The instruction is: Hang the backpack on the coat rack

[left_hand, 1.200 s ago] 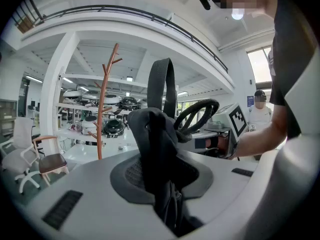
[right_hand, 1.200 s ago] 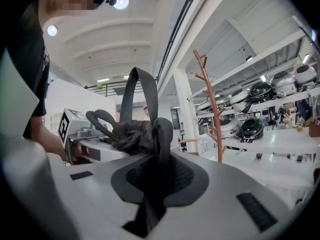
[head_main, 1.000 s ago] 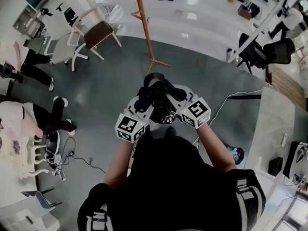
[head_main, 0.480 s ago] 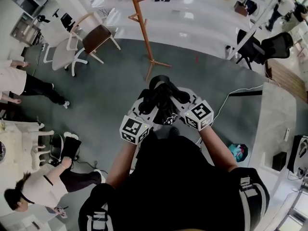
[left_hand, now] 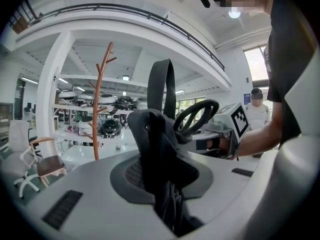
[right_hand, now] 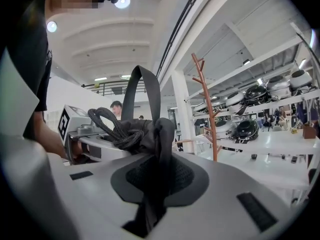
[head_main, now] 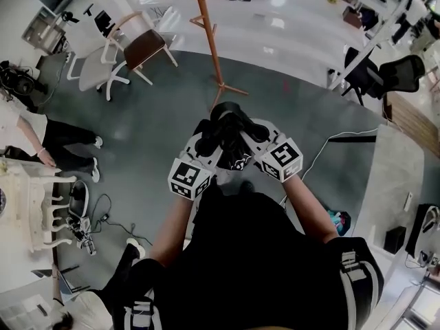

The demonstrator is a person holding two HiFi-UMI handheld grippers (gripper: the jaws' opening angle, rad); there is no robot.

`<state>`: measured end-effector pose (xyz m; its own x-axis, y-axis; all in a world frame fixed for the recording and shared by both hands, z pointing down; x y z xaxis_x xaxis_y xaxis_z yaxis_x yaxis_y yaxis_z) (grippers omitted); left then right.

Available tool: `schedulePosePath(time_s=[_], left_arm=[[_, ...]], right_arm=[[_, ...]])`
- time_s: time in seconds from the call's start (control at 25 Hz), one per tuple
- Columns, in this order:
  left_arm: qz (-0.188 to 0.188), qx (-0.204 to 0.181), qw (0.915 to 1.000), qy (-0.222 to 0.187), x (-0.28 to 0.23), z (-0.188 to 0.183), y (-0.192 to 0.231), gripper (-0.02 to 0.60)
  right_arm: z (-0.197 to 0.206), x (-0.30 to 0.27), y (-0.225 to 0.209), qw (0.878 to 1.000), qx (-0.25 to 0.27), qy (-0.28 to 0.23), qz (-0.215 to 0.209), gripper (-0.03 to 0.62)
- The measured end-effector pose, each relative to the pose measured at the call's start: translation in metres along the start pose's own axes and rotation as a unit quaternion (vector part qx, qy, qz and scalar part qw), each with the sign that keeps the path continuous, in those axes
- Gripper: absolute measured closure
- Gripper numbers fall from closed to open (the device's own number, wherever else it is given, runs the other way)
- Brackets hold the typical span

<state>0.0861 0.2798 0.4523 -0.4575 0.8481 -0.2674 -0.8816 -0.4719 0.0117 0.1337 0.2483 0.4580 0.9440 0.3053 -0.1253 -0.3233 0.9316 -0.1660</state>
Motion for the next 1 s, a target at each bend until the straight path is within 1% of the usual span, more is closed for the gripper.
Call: schedulePosePath(time_s=[0.28, 0.48, 0.84, 1.0], left_arm=[[-0.010, 0.022, 0.9997, 0.005, -0.009, 0.009, -0.006, 0.491], [-0.019, 0.034, 0.9992, 0.006, -0.012, 0.015, -0.007, 0.492], [-0.027, 0.031, 0.9991, 0.001, -0.015, 0.015, -0.007, 0.492], [-0.028, 0.028, 0.9992, -0.002, -0.015, 0.014, 0.000, 0.492]], right_arm=[[0.010, 0.005, -0.007, 1.000, -0.003, 0.008, -0.011, 0.534], [0.016, 0.004, -0.009, 1.000, -0.009, 0.003, -0.013, 0.534], [0.017, 0.005, -0.012, 1.000, -0.011, -0.004, -0.015, 0.534], [0.015, -0.002, -0.012, 1.000, -0.010, -0.009, -0.014, 0.534]])
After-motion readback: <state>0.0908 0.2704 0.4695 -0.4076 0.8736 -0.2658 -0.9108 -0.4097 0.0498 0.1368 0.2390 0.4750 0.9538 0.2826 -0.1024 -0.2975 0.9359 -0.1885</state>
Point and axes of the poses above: the fingertips, and each gripper's own axes: x backward along the fingers, y to its left, z out of its underside, the point moved 1 cm from there along x, backward along the fingers, and after that the axes turned 11 degrees about -z, right-handed, at the moved point
